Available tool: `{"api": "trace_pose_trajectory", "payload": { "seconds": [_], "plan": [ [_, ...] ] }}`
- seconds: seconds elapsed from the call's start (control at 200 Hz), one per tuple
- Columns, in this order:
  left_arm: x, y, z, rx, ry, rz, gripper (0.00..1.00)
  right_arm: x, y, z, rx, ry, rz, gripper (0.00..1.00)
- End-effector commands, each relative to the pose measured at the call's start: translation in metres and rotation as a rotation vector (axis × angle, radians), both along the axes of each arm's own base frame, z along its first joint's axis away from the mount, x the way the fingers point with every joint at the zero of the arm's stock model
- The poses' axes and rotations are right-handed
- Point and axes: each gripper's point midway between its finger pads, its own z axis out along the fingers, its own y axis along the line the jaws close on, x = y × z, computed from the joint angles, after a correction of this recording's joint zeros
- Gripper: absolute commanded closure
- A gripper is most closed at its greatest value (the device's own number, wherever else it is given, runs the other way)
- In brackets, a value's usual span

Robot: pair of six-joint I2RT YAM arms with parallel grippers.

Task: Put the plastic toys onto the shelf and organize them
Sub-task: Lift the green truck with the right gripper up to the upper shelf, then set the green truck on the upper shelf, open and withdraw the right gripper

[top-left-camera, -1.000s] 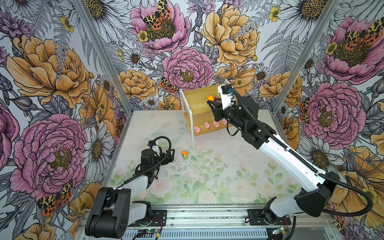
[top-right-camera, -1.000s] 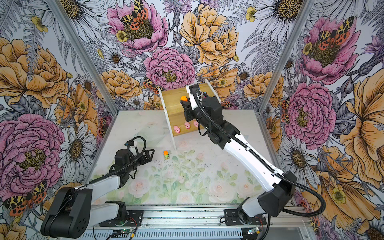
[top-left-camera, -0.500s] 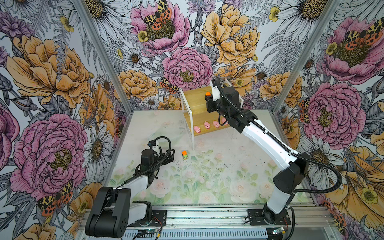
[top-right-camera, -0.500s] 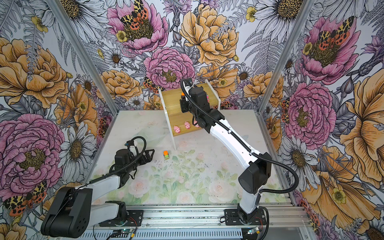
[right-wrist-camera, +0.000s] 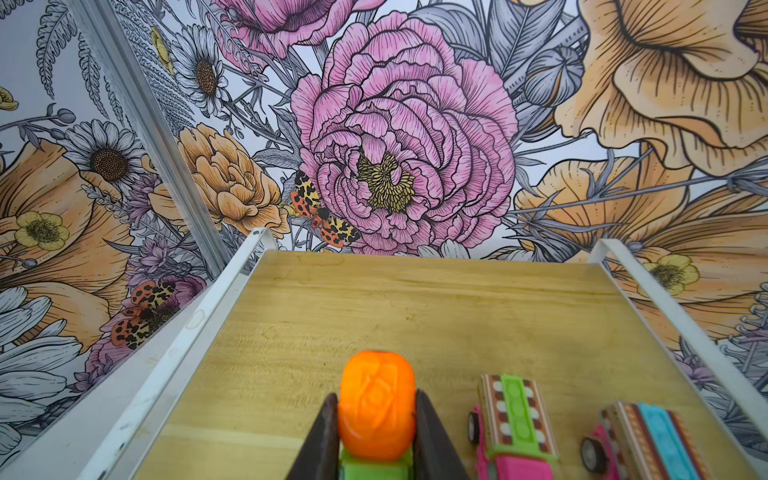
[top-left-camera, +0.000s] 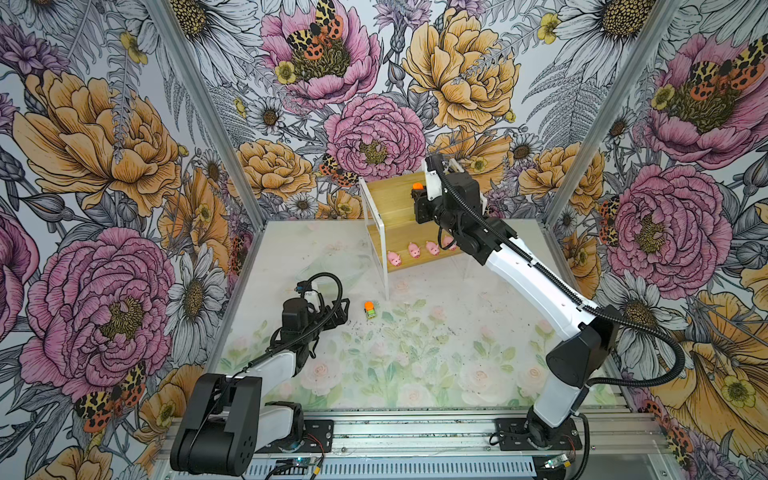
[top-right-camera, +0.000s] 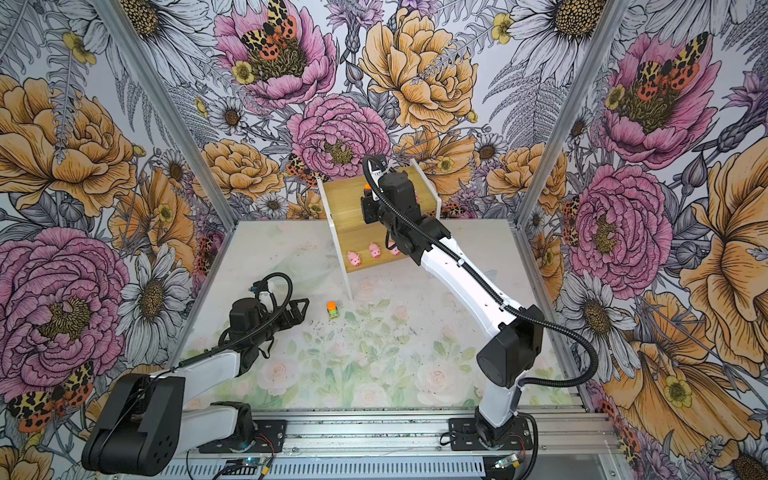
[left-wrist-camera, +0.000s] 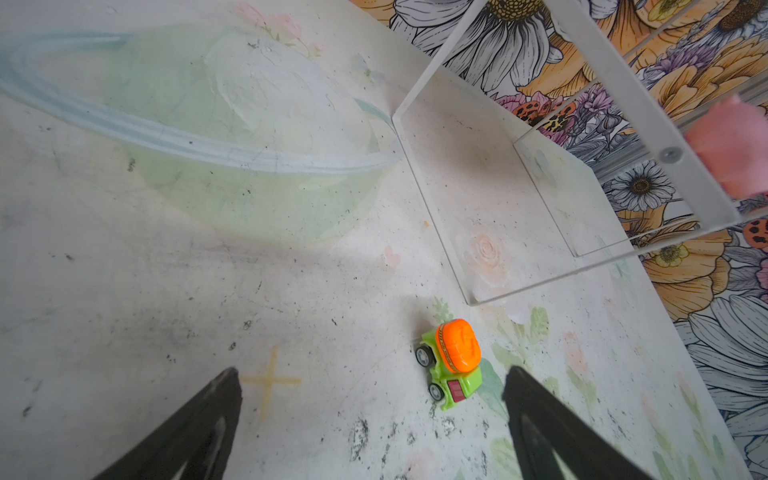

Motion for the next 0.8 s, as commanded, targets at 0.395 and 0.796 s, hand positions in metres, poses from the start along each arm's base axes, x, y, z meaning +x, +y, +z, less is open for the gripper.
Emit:
{"api": "trace_pose_trajectory", "payload": {
  "seconds": [0.395,0.796],
  "plan": [
    [0.005,0.001,0.008,-0.014,-0.026,0.0,0.01,0.006,-0.018,0.001,0.029,0.015,-0.048,0.78],
    [0.005,0.001,0.008,-0.015,-0.026,0.0,0.01,0.011,-0.015,-0.009,0.036,0.04,-0.033,0.77]
  ]
}}
